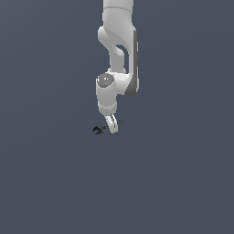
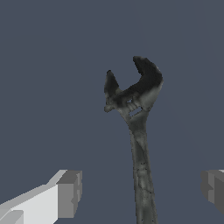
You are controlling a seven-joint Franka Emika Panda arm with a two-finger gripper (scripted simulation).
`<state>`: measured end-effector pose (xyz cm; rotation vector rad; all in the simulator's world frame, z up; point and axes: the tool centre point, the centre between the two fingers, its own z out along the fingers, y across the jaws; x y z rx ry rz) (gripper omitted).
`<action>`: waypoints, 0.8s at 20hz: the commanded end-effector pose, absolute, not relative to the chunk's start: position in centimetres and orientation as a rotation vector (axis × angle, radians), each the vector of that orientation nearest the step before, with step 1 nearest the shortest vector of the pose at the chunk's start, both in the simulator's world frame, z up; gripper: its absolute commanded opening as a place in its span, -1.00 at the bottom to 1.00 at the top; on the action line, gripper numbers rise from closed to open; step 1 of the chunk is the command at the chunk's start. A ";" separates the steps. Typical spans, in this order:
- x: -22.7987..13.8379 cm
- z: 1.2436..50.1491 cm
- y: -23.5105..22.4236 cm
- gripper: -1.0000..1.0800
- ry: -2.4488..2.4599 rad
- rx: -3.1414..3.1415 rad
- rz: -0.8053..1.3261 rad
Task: Pick up the object and move it to a goal position.
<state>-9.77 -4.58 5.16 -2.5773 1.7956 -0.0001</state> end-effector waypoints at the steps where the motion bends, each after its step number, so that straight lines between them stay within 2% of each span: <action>1: -9.8 4.4 -4.6 0.92 1.798 -2.576 0.001; 13: -9.9 0.7 -4.6 0.92 1.802 -2.573 0.001; 14: -9.9 0.7 -4.6 -1.00 1.802 -2.573 0.001; 16: -9.9 0.7 -4.6 -1.00 1.802 -2.573 0.001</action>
